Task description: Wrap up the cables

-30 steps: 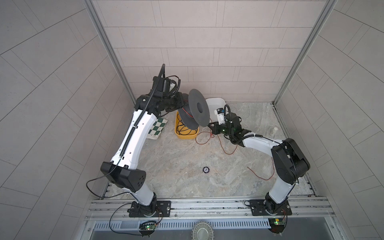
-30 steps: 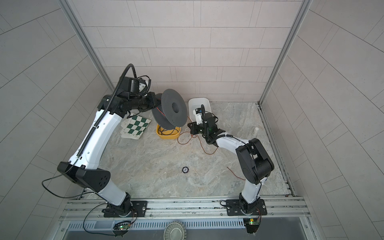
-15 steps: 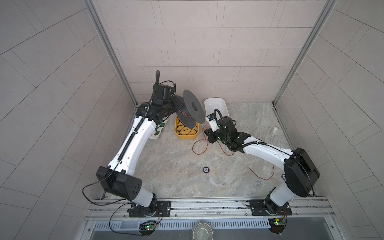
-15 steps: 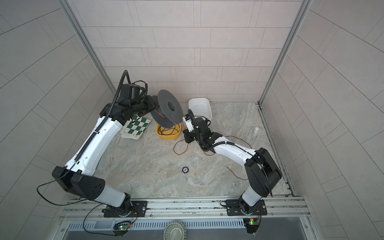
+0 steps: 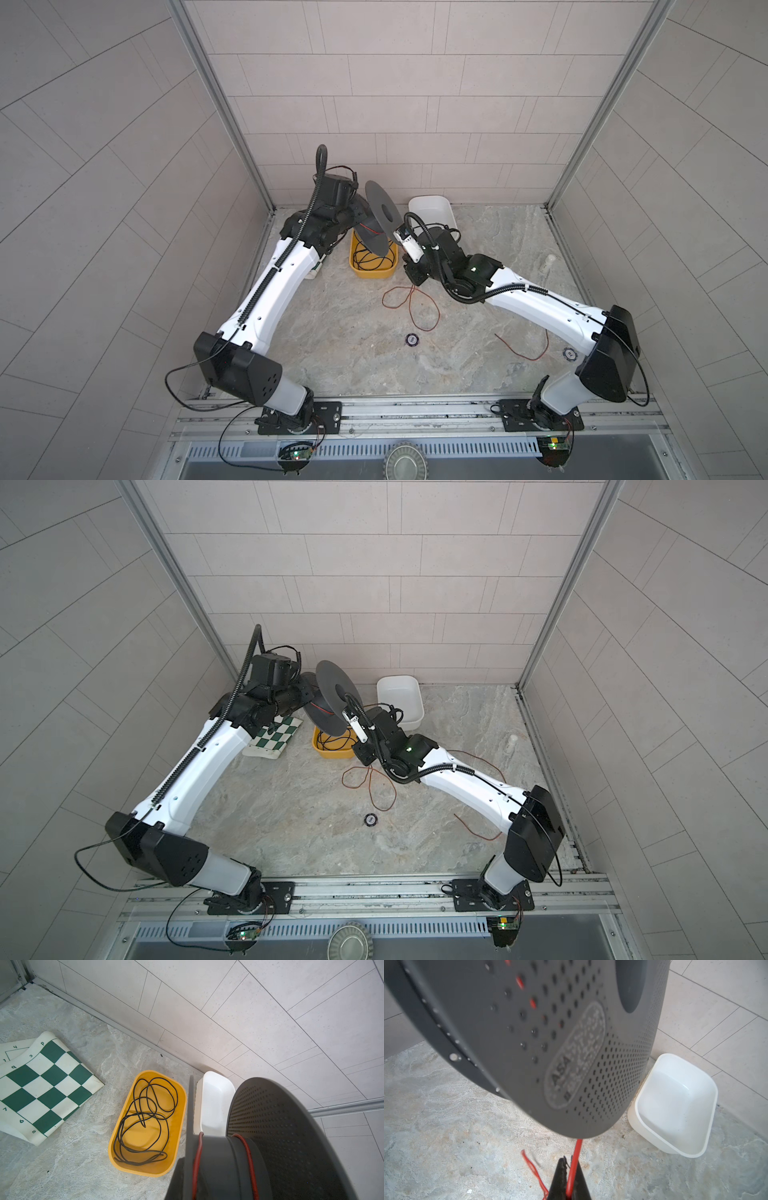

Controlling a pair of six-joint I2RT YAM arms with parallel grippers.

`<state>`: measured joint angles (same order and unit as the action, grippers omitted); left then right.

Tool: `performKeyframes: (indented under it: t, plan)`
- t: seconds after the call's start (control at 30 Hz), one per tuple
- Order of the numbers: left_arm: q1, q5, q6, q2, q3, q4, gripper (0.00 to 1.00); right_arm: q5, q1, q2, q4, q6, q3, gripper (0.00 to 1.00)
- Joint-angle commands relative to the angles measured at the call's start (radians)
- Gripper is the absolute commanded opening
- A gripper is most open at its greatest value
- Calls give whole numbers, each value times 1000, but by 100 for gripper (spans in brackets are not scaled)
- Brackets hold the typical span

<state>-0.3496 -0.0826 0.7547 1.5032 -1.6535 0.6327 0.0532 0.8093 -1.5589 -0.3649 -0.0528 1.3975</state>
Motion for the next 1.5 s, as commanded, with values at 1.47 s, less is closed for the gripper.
performKeyframes:
  t: [1.47]
  plan:
    - [-177,-312,-317,233,-389,359,0,406,98,153,402,114,-214,22]
